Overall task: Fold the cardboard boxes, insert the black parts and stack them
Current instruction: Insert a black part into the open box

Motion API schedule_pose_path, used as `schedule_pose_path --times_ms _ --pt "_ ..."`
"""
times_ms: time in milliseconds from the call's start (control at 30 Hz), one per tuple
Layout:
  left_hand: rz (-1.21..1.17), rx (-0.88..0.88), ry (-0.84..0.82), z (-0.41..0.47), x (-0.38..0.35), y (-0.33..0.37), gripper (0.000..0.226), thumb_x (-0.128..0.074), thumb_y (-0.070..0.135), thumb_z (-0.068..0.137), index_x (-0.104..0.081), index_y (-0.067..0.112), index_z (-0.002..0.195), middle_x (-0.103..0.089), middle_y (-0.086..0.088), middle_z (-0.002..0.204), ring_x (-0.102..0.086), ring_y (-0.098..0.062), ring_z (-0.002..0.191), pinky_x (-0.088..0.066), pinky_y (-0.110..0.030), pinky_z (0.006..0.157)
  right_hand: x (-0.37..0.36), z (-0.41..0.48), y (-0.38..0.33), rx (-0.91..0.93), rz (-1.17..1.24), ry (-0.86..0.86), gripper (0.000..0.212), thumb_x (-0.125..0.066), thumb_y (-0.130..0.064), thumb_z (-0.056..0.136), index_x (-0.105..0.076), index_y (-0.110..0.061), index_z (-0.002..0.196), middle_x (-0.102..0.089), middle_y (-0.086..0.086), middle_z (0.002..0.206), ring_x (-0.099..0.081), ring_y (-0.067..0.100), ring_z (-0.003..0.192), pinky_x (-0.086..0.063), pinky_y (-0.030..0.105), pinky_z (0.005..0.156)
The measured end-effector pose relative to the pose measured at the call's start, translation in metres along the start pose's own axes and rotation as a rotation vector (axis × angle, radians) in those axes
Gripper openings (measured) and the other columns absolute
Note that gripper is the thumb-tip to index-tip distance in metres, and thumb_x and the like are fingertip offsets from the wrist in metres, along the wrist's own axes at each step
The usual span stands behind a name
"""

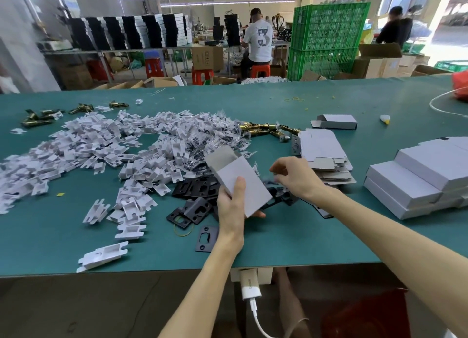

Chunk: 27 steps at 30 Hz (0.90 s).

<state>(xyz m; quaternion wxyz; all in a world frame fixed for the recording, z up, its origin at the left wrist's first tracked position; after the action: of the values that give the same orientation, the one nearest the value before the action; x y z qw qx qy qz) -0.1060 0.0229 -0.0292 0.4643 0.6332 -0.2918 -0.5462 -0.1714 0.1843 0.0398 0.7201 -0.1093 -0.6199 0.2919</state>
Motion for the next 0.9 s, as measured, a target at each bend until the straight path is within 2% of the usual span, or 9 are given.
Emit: schedule_pose_path --times_ms 100,200,267,400,500,600,667,767,900 --pt "0.017 -0.001 -0.006 -0.001 -0.001 0.001 0.039 -0.067 0.036 0.1 -0.054 0.011 0.127 -0.069 -0.016 0.102 -0.073 -0.025 0.081 -0.06 -0.041 0.049 0.002 -0.004 -0.013 0.053 0.026 0.13 0.032 -0.056 0.004 0.094 -0.071 -0.01 0.118 -0.068 0.008 0.121 -0.062 0.021 0.113 -0.044 0.026 0.103" --pt "-0.001 0.013 0.054 0.001 0.005 0.0 0.034 -0.062 0.032 0.104 -0.051 0.01 0.127 -0.067 -0.016 0.106 -0.072 -0.024 0.083 -0.06 -0.04 0.051 0.014 -0.008 -0.049 0.159 0.173 0.372 0.027 -0.053 0.003 0.098 -0.067 -0.005 0.12 -0.064 0.009 0.119 -0.062 0.02 0.107 -0.049 0.031 0.099" --pt "-0.006 0.024 0.08 0.002 0.006 0.0 0.034 -0.061 0.032 0.105 -0.05 0.009 0.128 -0.066 -0.018 0.112 -0.072 -0.024 0.087 -0.06 -0.039 0.054 0.016 -0.009 -0.083 0.286 0.216 0.432 0.022 -0.052 0.0 0.1 -0.066 -0.003 0.117 -0.063 0.008 0.115 -0.062 0.018 0.102 -0.051 0.03 0.093" --pt "-0.077 -0.004 0.091 0.002 0.007 0.002 0.035 -0.057 0.028 0.107 -0.05 0.008 0.135 -0.067 -0.02 0.124 -0.072 -0.03 0.097 -0.061 -0.041 0.06 0.005 0.0 -0.124 0.39 0.166 0.31 0.027 -0.046 0.002 0.102 -0.066 -0.006 0.118 -0.063 0.009 0.119 -0.06 0.019 0.106 -0.049 0.029 0.09" --pt "-0.123 0.015 0.106 0.002 0.01 0.002 0.035 -0.055 0.028 0.108 -0.048 0.012 0.138 -0.065 -0.016 0.121 -0.071 -0.024 0.095 -0.062 -0.042 0.06 0.022 0.013 -0.094 0.203 0.147 0.314 0.024 -0.049 0.0 0.1 -0.067 -0.004 0.117 -0.066 0.012 0.118 -0.061 0.021 0.104 -0.049 0.033 0.095" --pt "-0.08 0.014 0.094 0.004 0.01 -0.002 0.031 -0.057 0.028 0.107 -0.047 0.012 0.132 -0.064 -0.013 0.112 -0.072 -0.017 0.085 -0.061 -0.039 0.055 0.039 0.013 -0.033 0.022 -0.007 0.241 0.02 -0.057 -0.004 0.097 -0.069 -0.005 0.113 -0.072 0.013 0.11 -0.066 0.028 0.1 -0.053 0.041 0.094" --pt "-0.067 0.008 0.093 0.007 0.008 -0.003 0.025 -0.058 0.027 0.106 -0.049 0.015 0.126 -0.065 -0.012 0.109 -0.071 -0.016 0.083 -0.061 -0.038 0.053 0.045 0.002 0.004 -0.045 -0.087 0.193 0.022 -0.06 -0.005 0.095 -0.068 -0.006 0.115 -0.073 0.013 0.107 -0.067 0.03 0.099 -0.052 0.041 0.094" --pt "-0.034 0.008 0.074 0.01 0.006 -0.005 0.023 -0.059 0.026 0.106 -0.05 0.016 0.125 -0.066 -0.011 0.107 -0.071 -0.016 0.081 -0.061 -0.039 0.052 0.032 -0.014 0.035 -0.059 -0.189 -0.004 0.034 -0.062 -0.008 0.096 -0.063 -0.01 0.13 -0.068 0.01 0.12 -0.062 0.026 0.111 -0.043 0.03 0.094" --pt "0.06 0.005 0.026 0.007 0.002 -0.007 0.027 -0.061 0.027 0.105 -0.05 0.014 0.126 -0.066 -0.013 0.105 -0.071 -0.021 0.079 -0.061 -0.04 0.051 -0.001 -0.018 0.041 -0.009 -0.365 -0.166 0.049 -0.047 -0.001 0.101 -0.047 -0.016 0.148 -0.055 0.011 0.141 -0.041 0.031 0.133 -0.036 0.038 0.108"
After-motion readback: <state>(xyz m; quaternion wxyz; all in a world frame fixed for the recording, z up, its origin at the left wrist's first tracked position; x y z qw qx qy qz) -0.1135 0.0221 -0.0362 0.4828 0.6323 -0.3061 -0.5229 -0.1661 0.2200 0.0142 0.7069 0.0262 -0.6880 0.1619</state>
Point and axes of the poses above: each hand's wrist, its own z-axis towards the middle knuckle, its own x-axis out of the back of the hand, y = z × x, the point moved 6 cm from there along z, towards the middle knuckle
